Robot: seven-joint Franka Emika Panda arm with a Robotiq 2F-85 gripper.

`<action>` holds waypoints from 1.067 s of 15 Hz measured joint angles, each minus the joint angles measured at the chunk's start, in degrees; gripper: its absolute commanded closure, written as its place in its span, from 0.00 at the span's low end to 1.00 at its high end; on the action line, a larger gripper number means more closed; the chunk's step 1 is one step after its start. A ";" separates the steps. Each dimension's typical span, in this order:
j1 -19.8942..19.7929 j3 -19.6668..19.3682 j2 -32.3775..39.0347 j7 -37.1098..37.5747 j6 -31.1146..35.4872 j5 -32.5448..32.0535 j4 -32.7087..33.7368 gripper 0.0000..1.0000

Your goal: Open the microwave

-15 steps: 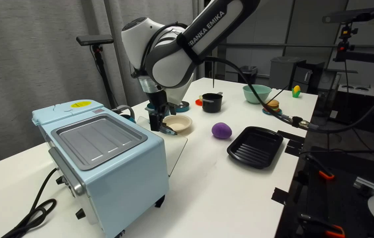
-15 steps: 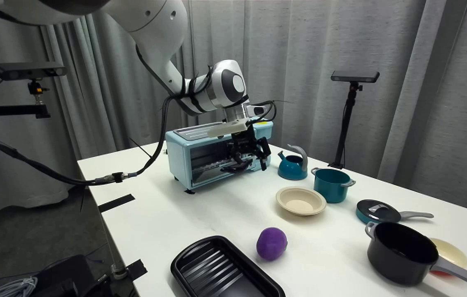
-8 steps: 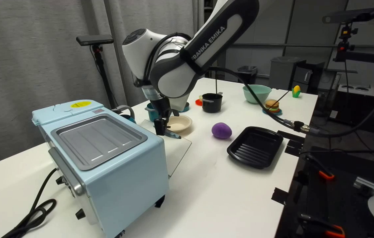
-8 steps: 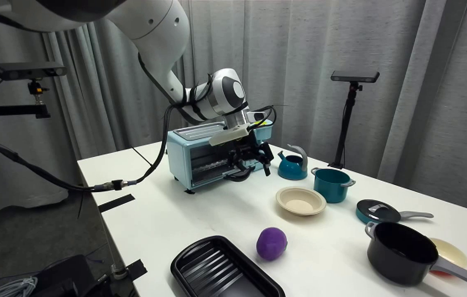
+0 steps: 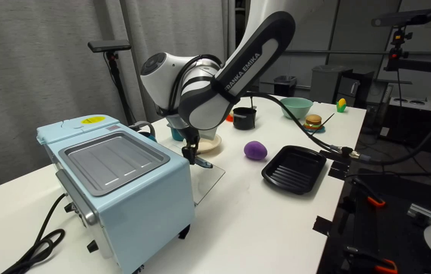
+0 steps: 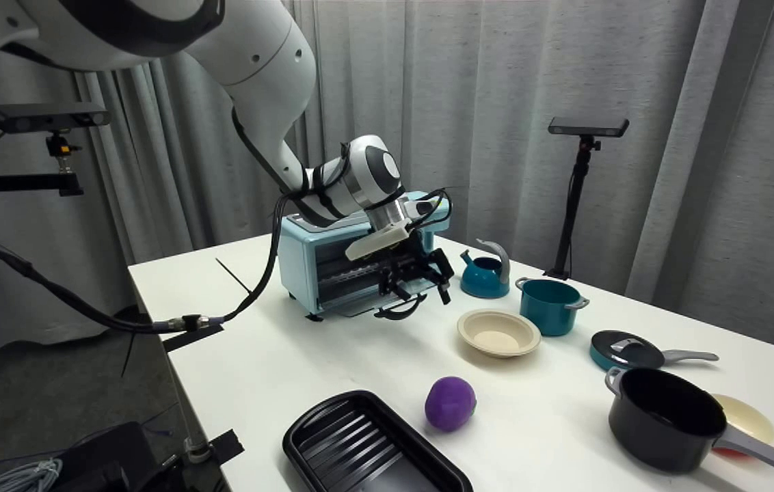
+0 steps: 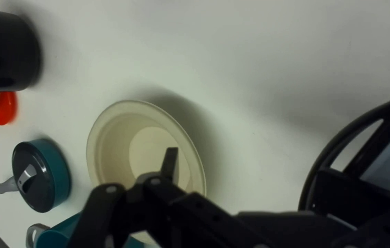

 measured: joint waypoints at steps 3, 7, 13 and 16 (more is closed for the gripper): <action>1.52 0.02 1.48 1.56 0.00 -0.47 0.00 0.00; 2.92 0.02 2.52 2.73 0.00 -1.07 0.02 0.00; 3.05 0.02 2.68 2.80 0.00 -1.23 0.06 0.00; 3.05 0.04 2.18 2.80 0.00 -1.23 0.06 0.00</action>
